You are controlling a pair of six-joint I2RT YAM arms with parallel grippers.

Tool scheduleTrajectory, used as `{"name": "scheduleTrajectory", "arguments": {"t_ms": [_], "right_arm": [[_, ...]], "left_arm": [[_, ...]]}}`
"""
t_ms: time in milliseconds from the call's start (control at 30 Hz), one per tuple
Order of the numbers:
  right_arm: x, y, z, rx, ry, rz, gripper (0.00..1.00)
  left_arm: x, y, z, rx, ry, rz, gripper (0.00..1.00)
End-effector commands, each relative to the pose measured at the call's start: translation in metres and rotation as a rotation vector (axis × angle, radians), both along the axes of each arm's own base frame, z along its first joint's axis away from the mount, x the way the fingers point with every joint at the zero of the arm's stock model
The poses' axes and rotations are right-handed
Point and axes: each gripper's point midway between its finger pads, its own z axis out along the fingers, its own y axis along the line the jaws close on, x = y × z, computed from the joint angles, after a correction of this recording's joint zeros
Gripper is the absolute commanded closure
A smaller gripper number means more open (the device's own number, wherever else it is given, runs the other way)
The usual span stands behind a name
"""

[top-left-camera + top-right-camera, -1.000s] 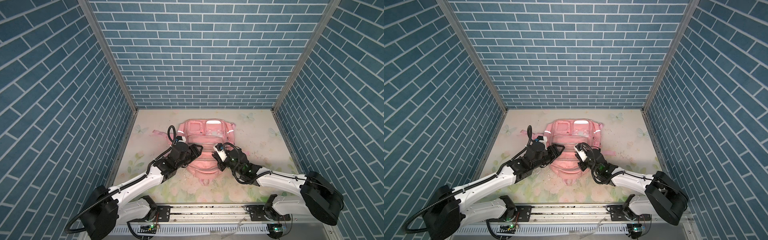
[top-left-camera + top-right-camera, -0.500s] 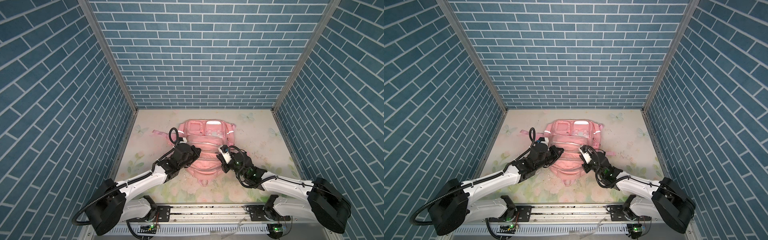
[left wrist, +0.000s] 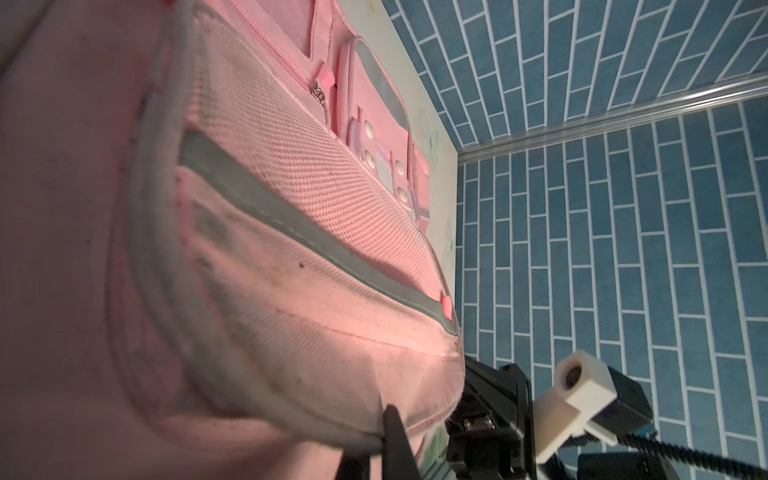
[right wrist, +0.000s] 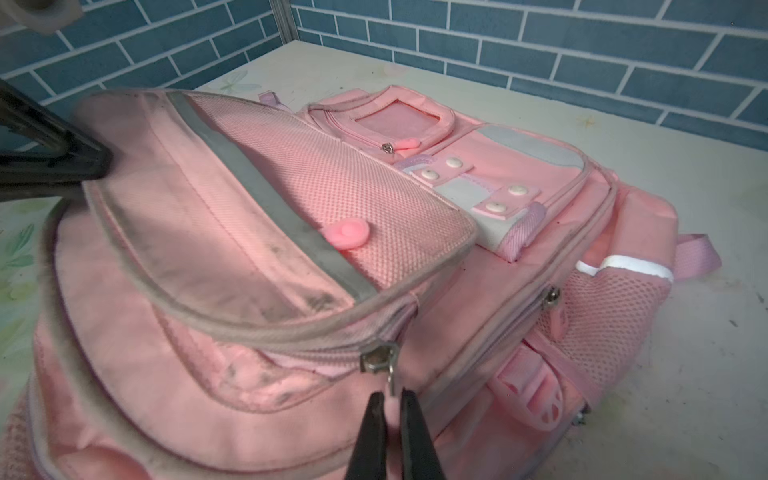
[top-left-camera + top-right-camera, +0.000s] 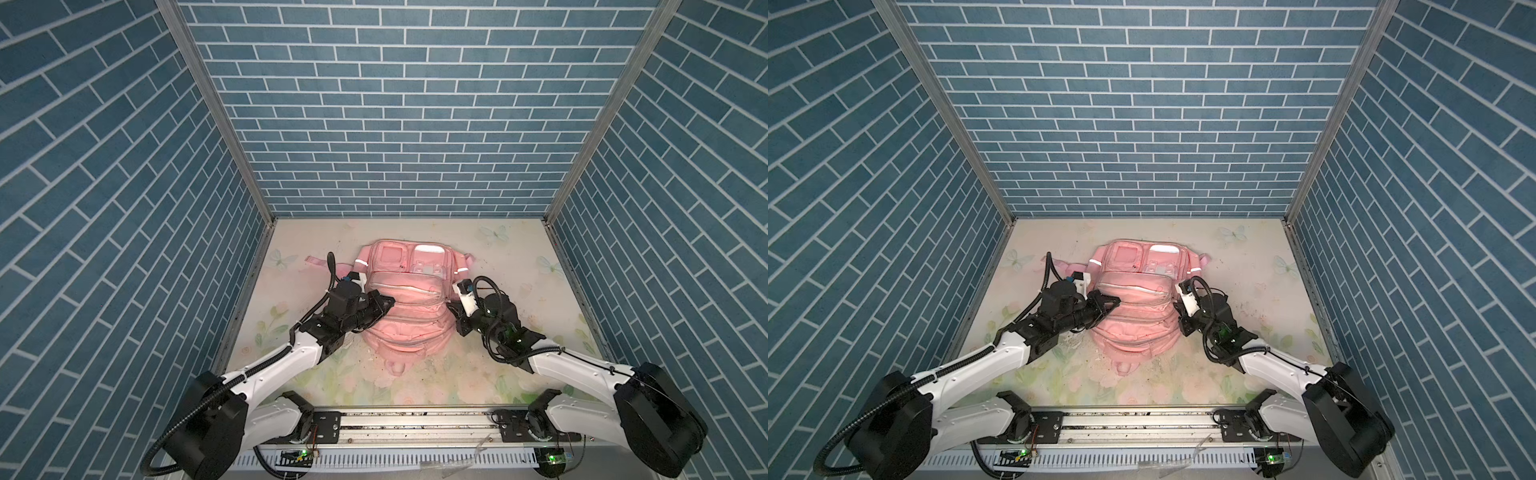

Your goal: Pack the student bag

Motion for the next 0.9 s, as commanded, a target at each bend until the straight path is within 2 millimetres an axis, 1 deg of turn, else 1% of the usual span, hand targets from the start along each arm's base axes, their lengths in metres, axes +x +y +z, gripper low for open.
{"name": "scheduleTrajectory", "arguments": {"t_ms": [0,67,167,233,300,400,433,467,500,533,567,600,633,667,700,733,767,800,867], "right_arm": [[0.039,-0.048,-0.01,-0.03,0.061,-0.282,1.0],[0.042,-0.048,-0.013,-0.029,0.076,-0.284,1.0],[0.046,-0.038,-0.017,-0.013,0.102,-0.232,1.0],[0.05,-0.035,-0.021,-0.029,0.124,-0.231,1.0],[0.054,-0.034,-0.023,-0.039,0.136,-0.234,1.0],[0.054,-0.033,-0.016,-0.018,0.123,-0.232,1.0],[0.053,-0.033,-0.012,-0.011,0.116,-0.233,1.0],[0.052,-0.034,-0.008,-0.006,0.112,-0.233,0.95],[0.05,-0.034,-0.002,0.003,0.107,-0.227,0.9],[0.047,-0.033,0.005,0.011,0.096,-0.214,0.84],[0.045,-0.033,0.01,0.019,0.088,-0.207,0.78],[0.043,-0.034,0.017,0.028,0.074,-0.207,0.7],[0.042,-0.037,0.023,0.029,0.059,-0.215,0.62],[0.042,-0.041,0.03,0.027,0.038,-0.233,0.57],[0.043,-0.049,0.037,0.021,0.013,-0.265,0.5],[0.045,-0.059,0.046,0.016,-0.028,-0.312,0.42],[0.047,-0.068,0.055,0.016,-0.068,-0.351,0.33],[0.05,-0.083,0.064,0.014,-0.112,-0.407,0.22],[0.055,-0.111,0.074,0.007,-0.17,-0.503,0.18]], "left_arm": [[0.016,0.025,-0.003,0.059,-0.029,0.061,1.0],[0.015,0.024,-0.001,0.054,-0.032,0.046,1.0],[0.014,0.014,-0.002,0.041,-0.024,-0.009,1.0],[0.013,0.007,-0.004,0.033,-0.016,-0.031,1.0],[0.015,0.006,-0.003,0.035,-0.022,-0.021,1.0],[0.017,0.011,0.001,0.061,-0.047,0.006,1.0],[0.019,0.013,0.004,0.082,-0.061,0.013,0.92],[0.019,0.017,0.005,0.107,-0.066,0.022,0.81],[0.019,0.019,0.007,0.135,-0.079,0.02,0.65],[0.02,0.023,0.009,0.174,-0.1,0.019,0.54],[0.02,0.028,0.01,0.218,-0.111,0.027,0.48],[0.021,0.035,0.014,0.268,-0.132,0.036,0.42],[0.022,0.042,0.019,0.321,-0.168,0.04,0.31],[0.022,0.048,0.023,0.363,-0.196,0.05,0.25],[0.023,0.055,0.03,0.412,-0.245,0.056,0.18],[0.023,0.062,0.036,0.465,-0.301,0.054,0.12],[0.024,0.072,0.039,0.526,-0.339,0.065,0.12],[0.025,0.085,0.042,0.602,-0.373,0.09,0.12],[0.028,0.119,0.044,0.757,-0.413,0.176,0.12]]}}
